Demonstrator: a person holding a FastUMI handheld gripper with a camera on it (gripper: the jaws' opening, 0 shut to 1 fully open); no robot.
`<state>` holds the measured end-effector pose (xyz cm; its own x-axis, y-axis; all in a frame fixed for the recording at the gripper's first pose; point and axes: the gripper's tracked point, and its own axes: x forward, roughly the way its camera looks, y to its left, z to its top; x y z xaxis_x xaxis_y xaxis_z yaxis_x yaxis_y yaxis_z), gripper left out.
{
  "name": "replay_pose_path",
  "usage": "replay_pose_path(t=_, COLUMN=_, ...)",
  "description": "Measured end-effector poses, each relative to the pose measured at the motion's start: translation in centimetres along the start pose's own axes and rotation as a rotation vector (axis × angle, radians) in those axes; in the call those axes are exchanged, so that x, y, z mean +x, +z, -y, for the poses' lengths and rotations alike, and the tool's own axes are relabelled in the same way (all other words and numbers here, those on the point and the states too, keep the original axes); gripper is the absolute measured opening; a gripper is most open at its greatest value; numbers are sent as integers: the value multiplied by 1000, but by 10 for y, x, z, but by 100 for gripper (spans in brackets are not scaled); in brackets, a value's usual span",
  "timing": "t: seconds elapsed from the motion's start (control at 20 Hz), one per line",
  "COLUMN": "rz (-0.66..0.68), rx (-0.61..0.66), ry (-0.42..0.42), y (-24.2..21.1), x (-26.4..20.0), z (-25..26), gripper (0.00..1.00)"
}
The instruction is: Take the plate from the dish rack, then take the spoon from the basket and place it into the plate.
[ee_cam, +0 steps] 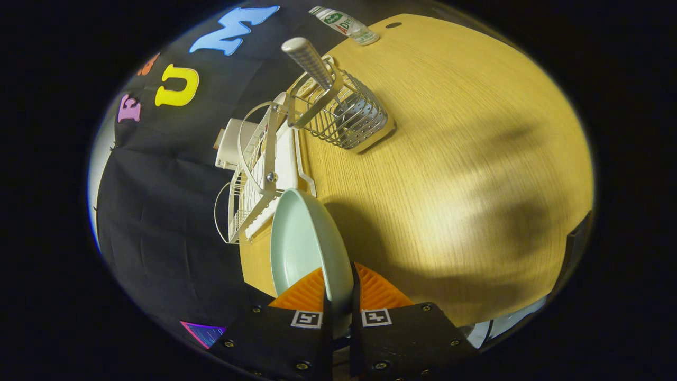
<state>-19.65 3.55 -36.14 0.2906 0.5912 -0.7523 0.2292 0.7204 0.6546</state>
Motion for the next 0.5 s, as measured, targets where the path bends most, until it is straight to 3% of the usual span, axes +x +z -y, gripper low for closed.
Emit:
replay_pose_path(t=0.25, rz=-18, rx=-36, ry=-41, y=-4, x=8, z=15, gripper=14)
replay_pose_path(t=0.35, rz=51, rx=-140, ry=-52, y=0, x=5, z=12, gripper=36)
replay_pose_path(t=0.4, rz=74, rx=-222, ry=-100, y=2, x=-2, z=20, gripper=61)
replay_pose_path(t=0.5, rz=182, rx=-368, ry=-157, y=13, x=-21, z=23, gripper=63)
